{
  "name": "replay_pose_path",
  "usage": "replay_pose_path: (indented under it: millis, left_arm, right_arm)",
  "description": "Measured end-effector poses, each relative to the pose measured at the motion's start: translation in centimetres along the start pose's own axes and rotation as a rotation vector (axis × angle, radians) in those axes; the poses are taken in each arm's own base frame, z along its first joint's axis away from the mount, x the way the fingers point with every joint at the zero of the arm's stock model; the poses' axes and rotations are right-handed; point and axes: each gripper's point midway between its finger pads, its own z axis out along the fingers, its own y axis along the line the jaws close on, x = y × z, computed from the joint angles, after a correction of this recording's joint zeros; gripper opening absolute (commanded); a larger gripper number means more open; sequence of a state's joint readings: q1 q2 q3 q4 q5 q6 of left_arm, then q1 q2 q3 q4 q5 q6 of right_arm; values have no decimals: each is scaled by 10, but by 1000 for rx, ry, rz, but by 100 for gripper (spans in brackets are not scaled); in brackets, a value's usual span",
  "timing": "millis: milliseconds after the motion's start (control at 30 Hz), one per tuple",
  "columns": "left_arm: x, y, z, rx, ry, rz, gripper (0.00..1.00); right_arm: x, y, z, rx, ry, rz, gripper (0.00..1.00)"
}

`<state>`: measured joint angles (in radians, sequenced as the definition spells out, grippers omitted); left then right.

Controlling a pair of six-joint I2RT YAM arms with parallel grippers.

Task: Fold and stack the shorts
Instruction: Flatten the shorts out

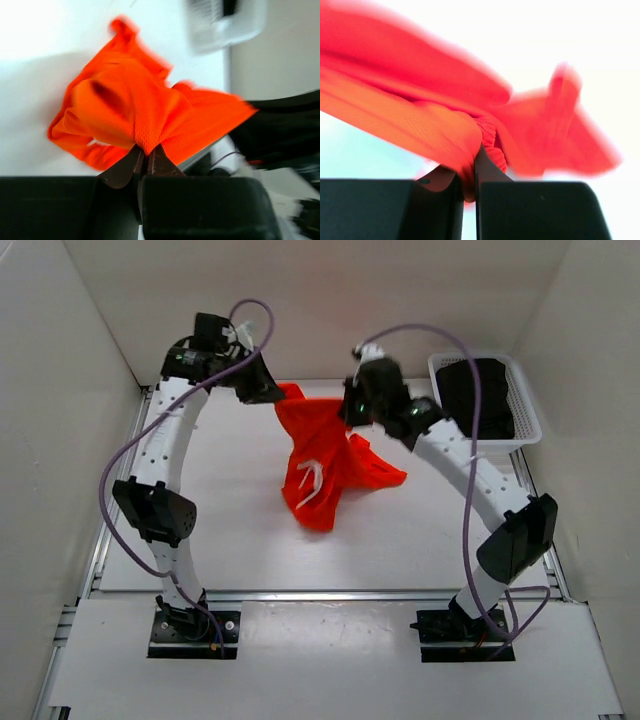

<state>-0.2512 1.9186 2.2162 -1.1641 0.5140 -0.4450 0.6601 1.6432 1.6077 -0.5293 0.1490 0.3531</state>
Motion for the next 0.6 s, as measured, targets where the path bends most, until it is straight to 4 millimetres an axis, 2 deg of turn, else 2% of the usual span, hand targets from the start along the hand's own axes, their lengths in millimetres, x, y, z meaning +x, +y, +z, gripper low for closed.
replay_pose_path:
  millis: [67,100,133,167,233,300,333,367,400,433,467,500,533,567,600]
  left_arm:
    - [-26,-11,-21,93,-79,-37,10]
    - [-35,-21,-32,141,-116,-37,10]
    - [-40,-34,-43,182,-150,-23,10]
    - [-43,-47,-58,216,-184,-1,10]
    - [-43,-71,-91,259,-256,48,10]
    - [-32,-89,-124,288,-325,100,11]
    - [-18,-94,-137,292,-336,110,15]
    - [-3,-94,-143,292,-343,120,24]
    - [16,-91,-146,283,-341,122,42]
    - [36,-82,-143,258,-322,112,88]
    - [58,-66,-136,225,-299,92,100]
    - [82,-45,-125,178,-271,58,100]
    - [105,-23,-112,131,-226,16,100]
    - [124,-3,-99,88,-188,-17,100]
    - [145,21,-84,34,-129,-63,97]
  right_arm:
    - [-86,5,-28,-36,-184,-15,0]
    - [-117,12,-45,-57,-255,-32,0]
    - [-138,18,-61,-74,-309,-51,0]
    - [-149,24,-75,-86,-340,-70,0]
    - [-153,29,-95,-94,-364,-99,0]
    - [-137,33,-105,-100,-355,-123,0]
    - [-118,38,-107,-110,-335,-138,0]
    - [-99,42,-109,-118,-315,-152,0]
    - [-76,43,-109,-116,-290,-169,0]
    - [-53,39,-108,-81,-275,-186,1]
    - [-22,24,-107,-28,-240,-201,6]
    - [15,6,-105,39,-188,-219,26]
    - [47,-11,-102,95,-131,-232,41]
    - [72,-21,-99,135,-91,-241,53]
    - [100,-33,-96,180,-30,-255,59]
